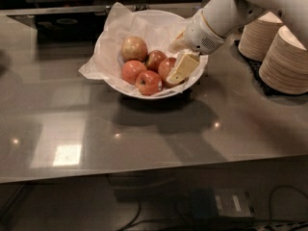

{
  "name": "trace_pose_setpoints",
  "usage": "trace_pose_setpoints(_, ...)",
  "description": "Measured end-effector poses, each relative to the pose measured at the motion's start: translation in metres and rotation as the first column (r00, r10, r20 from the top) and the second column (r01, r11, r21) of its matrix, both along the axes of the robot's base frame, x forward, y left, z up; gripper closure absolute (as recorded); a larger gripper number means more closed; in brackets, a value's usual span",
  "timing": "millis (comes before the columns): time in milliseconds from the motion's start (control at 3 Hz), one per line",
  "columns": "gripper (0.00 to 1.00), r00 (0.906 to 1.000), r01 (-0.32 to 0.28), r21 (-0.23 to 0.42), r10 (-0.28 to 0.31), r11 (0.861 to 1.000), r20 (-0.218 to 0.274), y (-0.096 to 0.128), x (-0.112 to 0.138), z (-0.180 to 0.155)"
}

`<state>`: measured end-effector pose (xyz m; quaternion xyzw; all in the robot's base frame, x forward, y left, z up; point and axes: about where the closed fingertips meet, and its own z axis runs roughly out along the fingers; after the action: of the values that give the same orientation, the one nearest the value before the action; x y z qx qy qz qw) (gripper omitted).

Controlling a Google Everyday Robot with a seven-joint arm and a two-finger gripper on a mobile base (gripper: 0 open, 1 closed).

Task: Pick apple from white bowl

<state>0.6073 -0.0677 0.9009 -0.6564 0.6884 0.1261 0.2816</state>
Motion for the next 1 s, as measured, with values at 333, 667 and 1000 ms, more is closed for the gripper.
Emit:
trace_pose_setpoints(333, 0.34, 0.9997, 0.006, -0.004, -0.006, 1.0, -0.022, 0.0, 0.004, -0.01)
trace_pose_setpoints(667, 0.34, 0.9989, 0.015, -0.01, -0.015, 1.0, -0.045, 0.0, 0.007, -0.021)
trace_pose_setpoints(1000, 0.35, 0.998, 0.02, -0.014, -0.021, 1.0, -0.06, -0.001, 0.008, -0.028)
